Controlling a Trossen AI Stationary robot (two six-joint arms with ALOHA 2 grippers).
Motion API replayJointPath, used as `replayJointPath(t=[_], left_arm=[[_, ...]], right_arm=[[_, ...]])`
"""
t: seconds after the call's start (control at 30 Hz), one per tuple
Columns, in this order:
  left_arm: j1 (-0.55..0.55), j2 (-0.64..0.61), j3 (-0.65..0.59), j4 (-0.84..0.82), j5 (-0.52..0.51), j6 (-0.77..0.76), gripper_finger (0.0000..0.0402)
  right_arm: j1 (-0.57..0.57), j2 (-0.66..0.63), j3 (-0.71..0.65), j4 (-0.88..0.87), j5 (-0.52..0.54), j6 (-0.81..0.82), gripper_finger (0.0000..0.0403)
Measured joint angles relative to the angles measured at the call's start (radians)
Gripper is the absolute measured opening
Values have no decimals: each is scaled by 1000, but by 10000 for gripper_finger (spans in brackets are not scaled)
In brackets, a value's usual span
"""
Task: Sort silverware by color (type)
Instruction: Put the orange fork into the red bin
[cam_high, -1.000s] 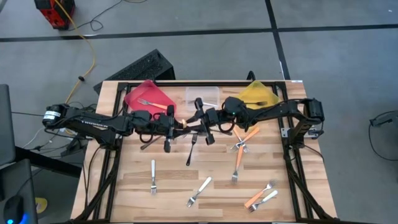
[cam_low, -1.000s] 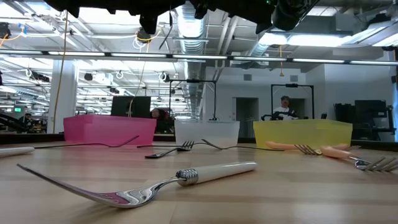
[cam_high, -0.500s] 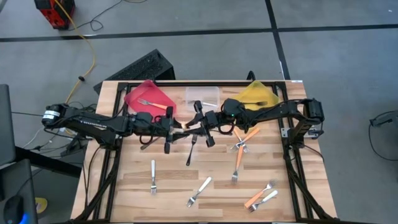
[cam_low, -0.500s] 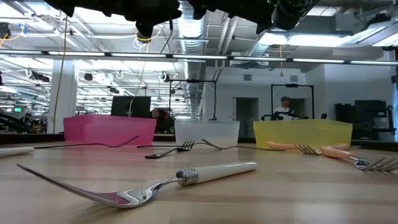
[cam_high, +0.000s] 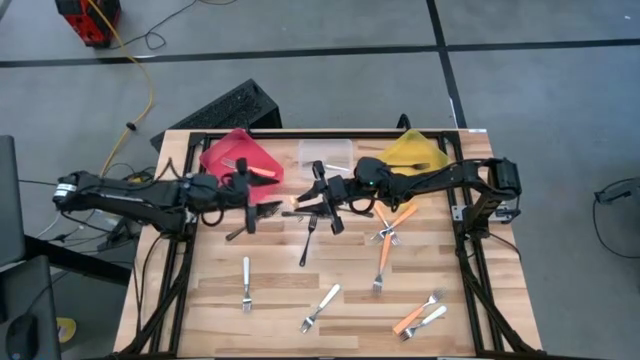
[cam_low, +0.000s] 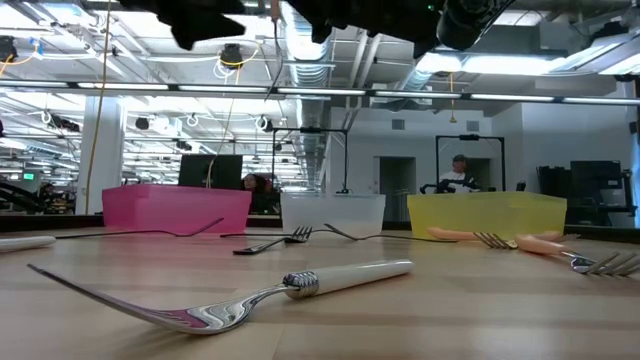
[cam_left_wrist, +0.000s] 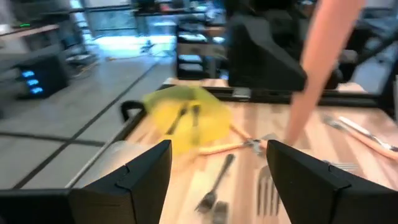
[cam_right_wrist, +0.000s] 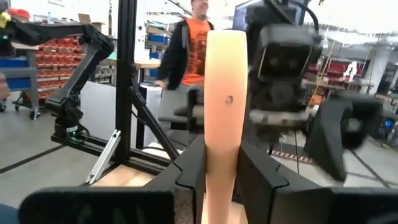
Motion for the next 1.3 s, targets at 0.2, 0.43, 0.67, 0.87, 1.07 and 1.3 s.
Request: replayJointPath(t=[0.2,0.43,0.67,0.87,1.07,1.3], left_arm=[[0,-133,0,-53,-159,-43,249],[0,-218,0,-58,-270,-14,249],[0,-245,0,-74,-322,-9,249],[0,-266,0,-97,-324,5,249],[0,-323,0,-93,-402,42,249],[0,-393,0,-102,-542,46,249]], right_arm=[[0,5,0,-16,189,-11,98],[-12,43,14,-2,260,-24,98],[-30,212,178,0,260,-24,98],[-52,328,311,-1,253,-12,98],[-113,401,399,-6,254,61,98],[-143,518,546,-1,252,98,98]])
